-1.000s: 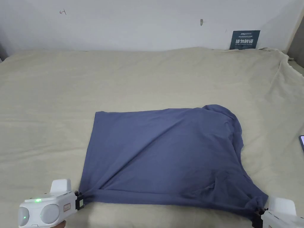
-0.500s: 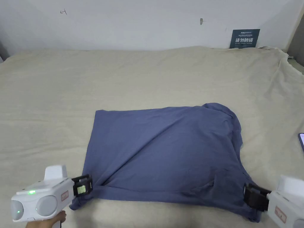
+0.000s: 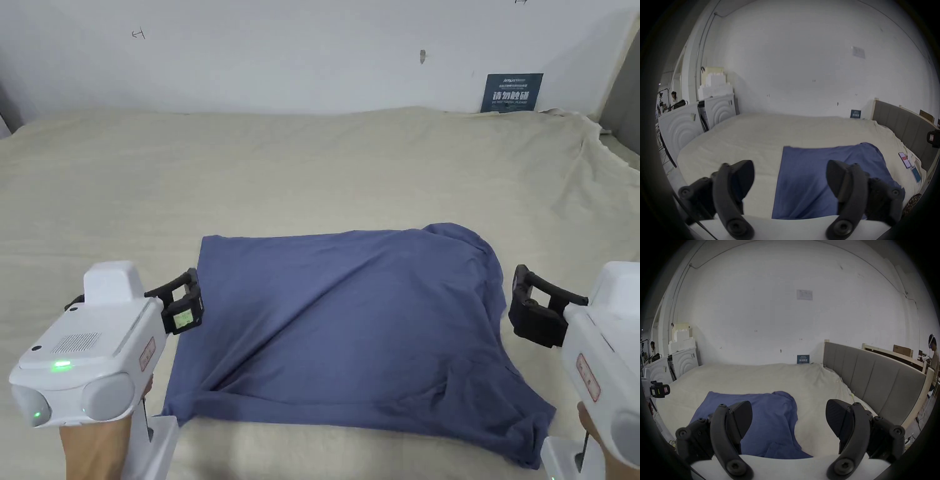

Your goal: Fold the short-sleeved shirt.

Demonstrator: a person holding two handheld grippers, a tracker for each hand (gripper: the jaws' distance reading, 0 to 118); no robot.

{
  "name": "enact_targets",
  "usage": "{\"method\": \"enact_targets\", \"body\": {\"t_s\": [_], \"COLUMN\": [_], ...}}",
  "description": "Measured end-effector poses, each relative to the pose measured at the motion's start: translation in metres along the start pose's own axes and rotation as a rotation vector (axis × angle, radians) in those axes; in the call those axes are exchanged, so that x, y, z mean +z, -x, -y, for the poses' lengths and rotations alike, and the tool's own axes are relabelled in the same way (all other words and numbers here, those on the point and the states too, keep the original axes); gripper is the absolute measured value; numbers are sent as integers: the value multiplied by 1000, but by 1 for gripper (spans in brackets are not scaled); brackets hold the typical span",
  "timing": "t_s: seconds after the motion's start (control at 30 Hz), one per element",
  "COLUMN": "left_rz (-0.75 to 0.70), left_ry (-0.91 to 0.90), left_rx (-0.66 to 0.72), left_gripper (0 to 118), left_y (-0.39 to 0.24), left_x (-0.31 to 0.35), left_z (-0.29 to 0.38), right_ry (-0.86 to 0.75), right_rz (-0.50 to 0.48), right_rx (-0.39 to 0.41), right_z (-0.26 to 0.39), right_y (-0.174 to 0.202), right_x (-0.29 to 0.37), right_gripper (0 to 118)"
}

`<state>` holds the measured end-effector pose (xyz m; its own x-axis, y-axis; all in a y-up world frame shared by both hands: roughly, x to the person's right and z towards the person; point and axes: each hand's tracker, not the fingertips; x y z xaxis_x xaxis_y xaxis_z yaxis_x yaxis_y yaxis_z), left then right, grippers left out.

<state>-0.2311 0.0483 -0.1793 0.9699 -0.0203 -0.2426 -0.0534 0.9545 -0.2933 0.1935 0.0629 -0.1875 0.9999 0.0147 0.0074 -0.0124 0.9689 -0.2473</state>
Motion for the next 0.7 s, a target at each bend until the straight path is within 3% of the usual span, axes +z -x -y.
{"method": "enact_targets", "body": {"t_s": [0.07, 0.13, 0.17, 0.2, 0.23, 0.4, 0.7], "left_rz": [6, 18, 29, 46, 59, 90, 105], "left_ry": [-23, -48, -51, -50, -46, -67, 59], "left_rx": [-11, -2, 0, 8, 16, 48, 20], "left_gripper": [71, 41, 23, 7, 3, 0, 0], "left_y": [-3, -6, -6, -7, -8, -8, -7], "left_x": [3, 6, 6, 6, 7, 9, -5], "left_z": [-1, -3, -3, -4, -4, -5, 0], "right_ry": [-15, -31, -33, -36, -38, -51, -40], "right_rz": [-5, -8, -9, -10, -9, -11, -19], "right_rx": [-5, 0, 1, 3, 6, 8, 4], "right_z": [-1, -3, -3, -3, -3, -3, -4], "right_y": [0, 0, 1, 0, 0, 0, -4], "right_x": [-1, -1, -1, -2, -2, -1, 0], "right_gripper": [85, 63, 47, 20, 0, 0, 0]}}
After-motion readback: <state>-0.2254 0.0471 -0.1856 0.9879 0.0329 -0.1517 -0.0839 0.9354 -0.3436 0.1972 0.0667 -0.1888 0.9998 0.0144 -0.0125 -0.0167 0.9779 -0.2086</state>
